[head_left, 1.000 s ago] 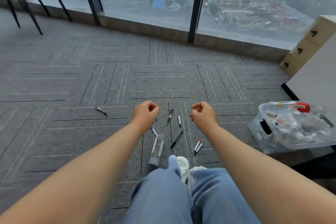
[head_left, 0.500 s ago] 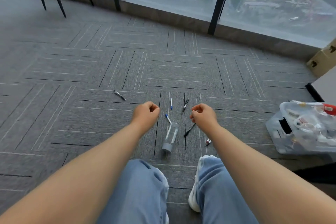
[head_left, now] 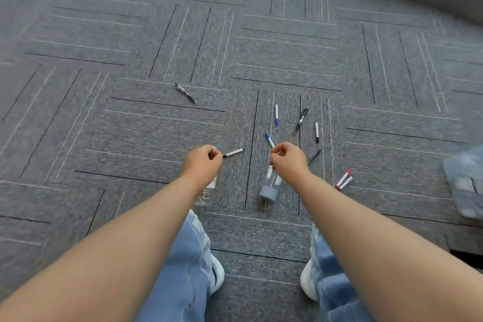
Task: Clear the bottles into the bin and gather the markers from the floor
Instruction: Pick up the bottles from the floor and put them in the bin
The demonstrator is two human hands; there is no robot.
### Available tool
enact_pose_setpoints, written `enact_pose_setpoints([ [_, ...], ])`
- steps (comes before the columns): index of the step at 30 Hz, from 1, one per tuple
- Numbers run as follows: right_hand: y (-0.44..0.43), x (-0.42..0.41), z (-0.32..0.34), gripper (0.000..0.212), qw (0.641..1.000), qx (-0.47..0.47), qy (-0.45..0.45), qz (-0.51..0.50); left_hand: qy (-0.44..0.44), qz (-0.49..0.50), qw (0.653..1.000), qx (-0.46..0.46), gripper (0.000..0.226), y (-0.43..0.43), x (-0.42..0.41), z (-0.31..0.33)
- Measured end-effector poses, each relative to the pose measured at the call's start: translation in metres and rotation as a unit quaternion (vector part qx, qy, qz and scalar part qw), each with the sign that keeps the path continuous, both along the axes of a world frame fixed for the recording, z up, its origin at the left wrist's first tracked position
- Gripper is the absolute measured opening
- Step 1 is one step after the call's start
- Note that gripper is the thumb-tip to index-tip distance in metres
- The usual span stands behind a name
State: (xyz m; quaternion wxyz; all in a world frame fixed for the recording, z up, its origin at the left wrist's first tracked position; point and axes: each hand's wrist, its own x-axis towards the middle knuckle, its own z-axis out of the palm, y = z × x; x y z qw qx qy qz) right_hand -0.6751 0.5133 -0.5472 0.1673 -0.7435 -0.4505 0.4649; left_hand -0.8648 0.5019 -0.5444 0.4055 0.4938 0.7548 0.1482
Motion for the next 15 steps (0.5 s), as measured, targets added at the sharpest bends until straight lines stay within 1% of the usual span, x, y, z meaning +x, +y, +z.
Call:
enact_pose_setpoints([
  [4,0.021,-0.007,-0.053,0.008,0.999,-0.037,-0.017,0.019,0.029,0.003,0.998,-0.047,0.014,0.015,-0.013,-0.059],
  [7,0.037,-0.005,-0.084,0.008,0.998,-0.054,-0.019,0.000,0.043,-0.001,0.997,-0.069,0.011,0.030,-0.015,-0.095],
  [9,0.049,-0.003,-0.103,0.008,0.998,-0.059,-0.036,-0.003,0.063,-0.023,0.995,-0.070,0.008,0.039,-0.018,-0.118],
  [11,0.054,-0.001,-0.123,0.014,0.995,-0.077,-0.062,0.000,0.086,-0.045,0.992,-0.079,0.026,0.041,-0.021,-0.141],
  [13,0.050,0.001,-0.146,0.030,0.990,-0.090,-0.104,0.009,0.126,-0.066,0.985,-0.101,0.046,0.036,-0.025,-0.161],
  [15,0.039,0.004,-0.166,0.048,0.978,-0.108,-0.176,0.013,0.167,-0.095,0.973,-0.125,0.058,0.031,-0.026,-0.177],
])
